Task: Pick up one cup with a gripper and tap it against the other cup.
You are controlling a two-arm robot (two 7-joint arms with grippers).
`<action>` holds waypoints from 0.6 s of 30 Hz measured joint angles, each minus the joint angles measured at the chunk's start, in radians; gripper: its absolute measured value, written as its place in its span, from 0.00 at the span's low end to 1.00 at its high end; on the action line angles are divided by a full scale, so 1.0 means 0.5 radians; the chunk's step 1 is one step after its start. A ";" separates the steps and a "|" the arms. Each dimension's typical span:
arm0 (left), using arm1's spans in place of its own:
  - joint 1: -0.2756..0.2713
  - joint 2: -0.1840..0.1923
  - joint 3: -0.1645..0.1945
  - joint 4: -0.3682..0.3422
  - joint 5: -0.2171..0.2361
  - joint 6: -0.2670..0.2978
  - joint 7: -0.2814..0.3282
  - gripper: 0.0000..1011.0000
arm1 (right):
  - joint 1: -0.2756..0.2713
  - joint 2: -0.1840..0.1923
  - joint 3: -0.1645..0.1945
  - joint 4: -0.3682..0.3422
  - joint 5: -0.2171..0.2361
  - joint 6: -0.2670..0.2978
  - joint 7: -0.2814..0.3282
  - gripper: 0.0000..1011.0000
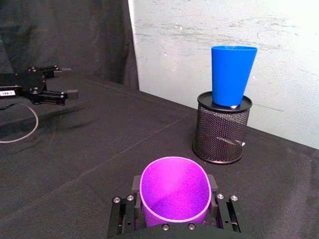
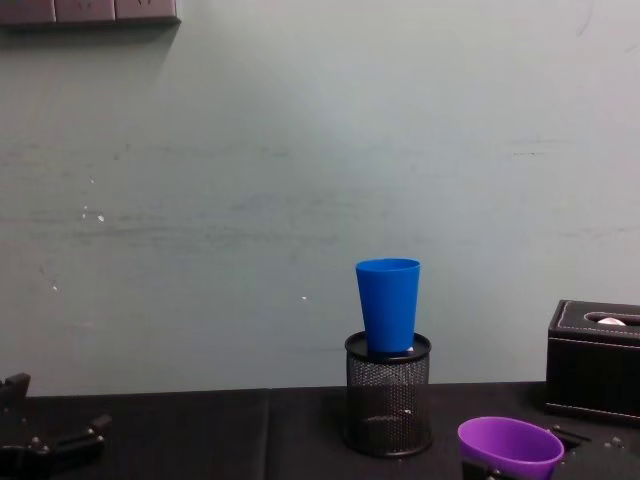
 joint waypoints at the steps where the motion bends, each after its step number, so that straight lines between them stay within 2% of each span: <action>1: 0.000 0.000 0.000 0.000 0.000 0.000 0.000 1.00 | 0.000 0.000 0.000 0.000 0.000 0.000 0.000 0.73; 18: 0.000 0.000 0.000 0.000 0.000 0.000 0.000 1.00 | 0.003 -0.006 -0.003 0.030 0.013 0.011 0.011 0.73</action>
